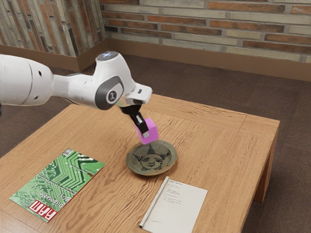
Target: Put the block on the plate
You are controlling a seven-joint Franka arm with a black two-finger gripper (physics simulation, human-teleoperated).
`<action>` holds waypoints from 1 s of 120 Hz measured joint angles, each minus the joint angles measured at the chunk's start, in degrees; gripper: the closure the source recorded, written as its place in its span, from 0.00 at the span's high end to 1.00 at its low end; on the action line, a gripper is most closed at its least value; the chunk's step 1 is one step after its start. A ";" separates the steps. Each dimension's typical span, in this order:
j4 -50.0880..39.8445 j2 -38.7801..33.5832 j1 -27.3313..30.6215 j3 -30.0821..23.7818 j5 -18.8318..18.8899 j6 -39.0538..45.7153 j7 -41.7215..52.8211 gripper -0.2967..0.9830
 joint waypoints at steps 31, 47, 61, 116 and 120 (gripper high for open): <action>-4.16 1.76 -3.29 -0.02 -0.21 0.25 -1.84 0.51; -4.44 1.64 -3.34 -0.06 -0.47 0.09 -2.39 0.62; -4.48 -2.59 -3.65 -0.02 -0.53 -1.13 -2.81 0.68; 17.44 -12.66 -8.23 11.41 1.65 -32.87 -10.13 0.76; 18.44 -12.66 -8.05 11.55 1.71 -34.66 -10.65 0.76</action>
